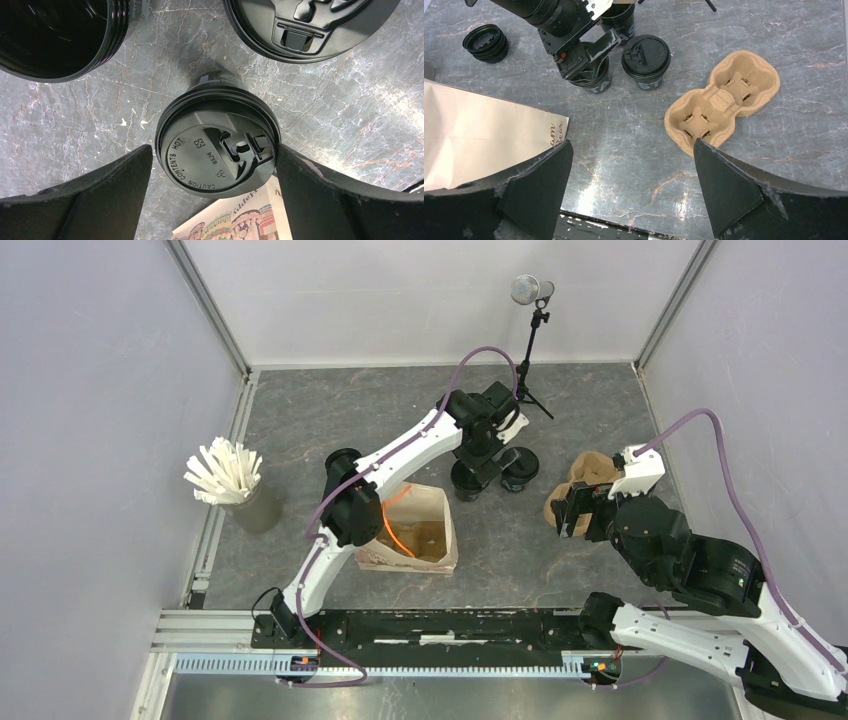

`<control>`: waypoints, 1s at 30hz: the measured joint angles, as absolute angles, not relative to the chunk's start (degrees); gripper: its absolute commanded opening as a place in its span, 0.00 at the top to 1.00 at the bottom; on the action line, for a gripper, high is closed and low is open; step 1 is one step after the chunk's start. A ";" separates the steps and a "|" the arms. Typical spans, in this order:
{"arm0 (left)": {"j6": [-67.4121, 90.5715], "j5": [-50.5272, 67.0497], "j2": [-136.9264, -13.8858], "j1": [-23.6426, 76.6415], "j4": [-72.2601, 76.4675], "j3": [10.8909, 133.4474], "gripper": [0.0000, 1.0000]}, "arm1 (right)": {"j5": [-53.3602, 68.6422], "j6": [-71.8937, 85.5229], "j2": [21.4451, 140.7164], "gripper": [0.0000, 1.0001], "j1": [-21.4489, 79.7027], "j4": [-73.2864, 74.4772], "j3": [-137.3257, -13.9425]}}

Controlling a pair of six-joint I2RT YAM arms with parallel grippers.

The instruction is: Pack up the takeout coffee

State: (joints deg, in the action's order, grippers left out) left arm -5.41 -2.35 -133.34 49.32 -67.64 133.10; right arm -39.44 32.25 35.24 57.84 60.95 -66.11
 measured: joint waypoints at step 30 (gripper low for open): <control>-5.34 -0.78 -132.44 50.19 -68.12 131.87 0.25 | -38.79 32.60 34.46 0.03 57.84 60.53 -65.76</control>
State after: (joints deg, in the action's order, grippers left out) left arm -5.34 -0.78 -132.44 50.19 -68.12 131.87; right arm -38.79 32.60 34.46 57.84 60.53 -65.76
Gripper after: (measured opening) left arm 0.858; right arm 0.975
